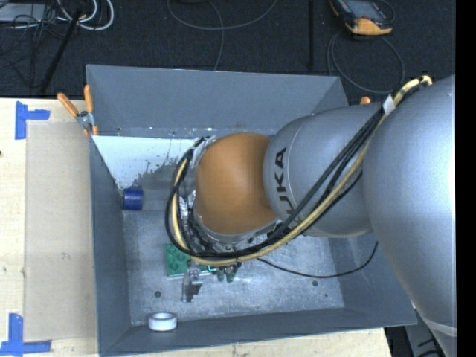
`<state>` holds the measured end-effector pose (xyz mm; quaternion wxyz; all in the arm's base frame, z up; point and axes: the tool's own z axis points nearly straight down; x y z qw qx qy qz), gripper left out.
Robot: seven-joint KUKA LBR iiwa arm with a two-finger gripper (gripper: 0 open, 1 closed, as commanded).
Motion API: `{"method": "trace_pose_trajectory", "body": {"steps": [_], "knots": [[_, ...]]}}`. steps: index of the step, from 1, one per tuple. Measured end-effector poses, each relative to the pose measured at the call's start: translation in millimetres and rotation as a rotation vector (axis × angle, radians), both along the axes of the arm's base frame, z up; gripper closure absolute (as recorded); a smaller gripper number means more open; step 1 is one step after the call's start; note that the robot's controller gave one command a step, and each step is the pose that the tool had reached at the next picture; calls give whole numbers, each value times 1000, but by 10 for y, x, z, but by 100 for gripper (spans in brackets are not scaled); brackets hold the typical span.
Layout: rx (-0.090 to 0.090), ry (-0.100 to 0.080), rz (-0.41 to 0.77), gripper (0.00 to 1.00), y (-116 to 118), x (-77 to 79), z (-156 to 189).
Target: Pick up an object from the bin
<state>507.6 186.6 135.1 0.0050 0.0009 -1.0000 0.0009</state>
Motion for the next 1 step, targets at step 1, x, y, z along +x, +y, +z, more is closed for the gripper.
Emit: {"method": "trace_pose_trajectory", "body": {"steps": [1], "knots": [[7, -25, 294, 0, -108, 40, -600]]}}
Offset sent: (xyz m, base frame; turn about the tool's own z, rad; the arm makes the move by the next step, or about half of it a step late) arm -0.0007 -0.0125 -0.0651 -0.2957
